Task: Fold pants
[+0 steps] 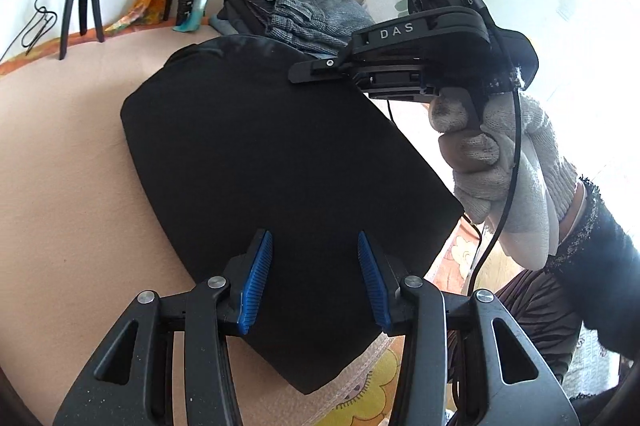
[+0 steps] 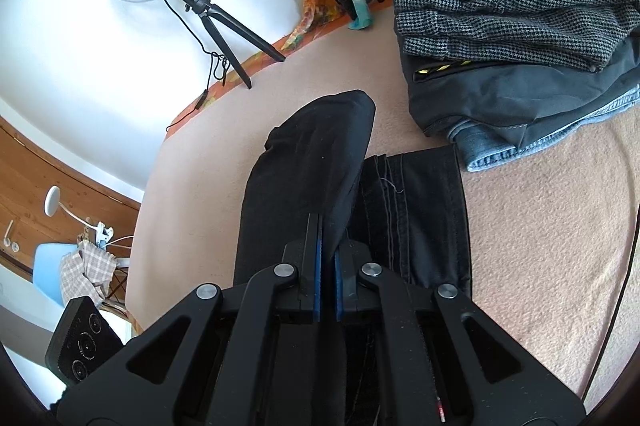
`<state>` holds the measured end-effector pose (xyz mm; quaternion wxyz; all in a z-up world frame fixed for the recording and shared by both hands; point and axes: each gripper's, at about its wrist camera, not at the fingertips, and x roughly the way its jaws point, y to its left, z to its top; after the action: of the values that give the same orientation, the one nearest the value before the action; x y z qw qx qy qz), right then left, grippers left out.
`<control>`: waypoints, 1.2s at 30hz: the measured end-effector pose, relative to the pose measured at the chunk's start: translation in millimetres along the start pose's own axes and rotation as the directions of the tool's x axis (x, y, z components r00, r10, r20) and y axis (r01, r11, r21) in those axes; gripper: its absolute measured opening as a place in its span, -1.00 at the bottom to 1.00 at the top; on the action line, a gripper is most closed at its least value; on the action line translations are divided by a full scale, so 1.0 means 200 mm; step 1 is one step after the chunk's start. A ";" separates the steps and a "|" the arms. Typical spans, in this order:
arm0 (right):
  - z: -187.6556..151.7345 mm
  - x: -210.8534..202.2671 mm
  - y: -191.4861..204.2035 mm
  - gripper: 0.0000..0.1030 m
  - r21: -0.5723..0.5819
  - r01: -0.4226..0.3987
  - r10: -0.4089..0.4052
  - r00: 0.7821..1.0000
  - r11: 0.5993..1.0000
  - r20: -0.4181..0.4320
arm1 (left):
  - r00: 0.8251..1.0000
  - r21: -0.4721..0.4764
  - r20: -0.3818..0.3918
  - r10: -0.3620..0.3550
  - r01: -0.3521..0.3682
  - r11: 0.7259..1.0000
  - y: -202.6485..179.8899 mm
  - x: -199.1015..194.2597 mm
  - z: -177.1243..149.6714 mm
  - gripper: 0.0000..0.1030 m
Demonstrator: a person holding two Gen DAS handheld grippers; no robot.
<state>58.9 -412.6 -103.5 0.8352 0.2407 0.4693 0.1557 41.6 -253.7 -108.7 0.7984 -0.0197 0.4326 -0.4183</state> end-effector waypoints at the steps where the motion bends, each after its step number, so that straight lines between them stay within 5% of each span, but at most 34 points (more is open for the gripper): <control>1: 0.01 0.01 -0.01 -0.90 -0.007 0.008 -0.008 1.000 1.000 -0.004 | 1.000 0.006 -0.008 -0.001 0.001 1.000 -0.02 0.02 -0.01 -0.17; 17: 0.00 0.10 -0.11 -0.87 -0.085 0.182 -0.186 0.982 0.980 -0.042 | 0.999 0.085 -0.050 0.015 -0.011 0.996 -0.15 0.19 -0.04 -0.16; 22: -0.01 -0.01 -0.09 -0.66 -0.083 0.225 -0.228 0.973 0.971 -0.025 | 0.998 0.036 -0.060 0.007 -0.005 0.999 -0.14 0.17 -0.01 -0.08; 26: -0.06 -0.13 -0.11 0.01 -0.064 0.222 -0.222 0.975 0.973 0.006 | 0.999 0.005 -0.053 -0.005 0.006 1.000 -0.14 0.10 0.01 -0.07; 29: -0.10 -0.19 -0.12 0.04 -0.068 0.164 -0.164 0.986 0.984 0.003 | 1.000 -0.009 -0.015 -0.015 0.015 1.000 -0.13 0.02 0.03 -0.07; 31: -0.14 -0.20 -0.12 0.24 -0.075 0.129 -0.130 0.992 0.989 -0.003 | 1.000 0.004 0.006 0.009 -0.009 1.000 -0.10 -0.02 0.03 -0.01; 36: -0.22 -0.13 -0.13 0.30 -0.136 0.145 -0.153 0.987 0.980 -0.047 | 0.998 -0.081 0.028 0.052 -0.050 0.995 0.06 -0.08 0.04 -0.01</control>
<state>7.8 -435.4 -118.0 0.8447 0.1445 0.4986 0.1302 50.8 -237.1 -98.1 0.8137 -0.0470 0.4374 -0.3799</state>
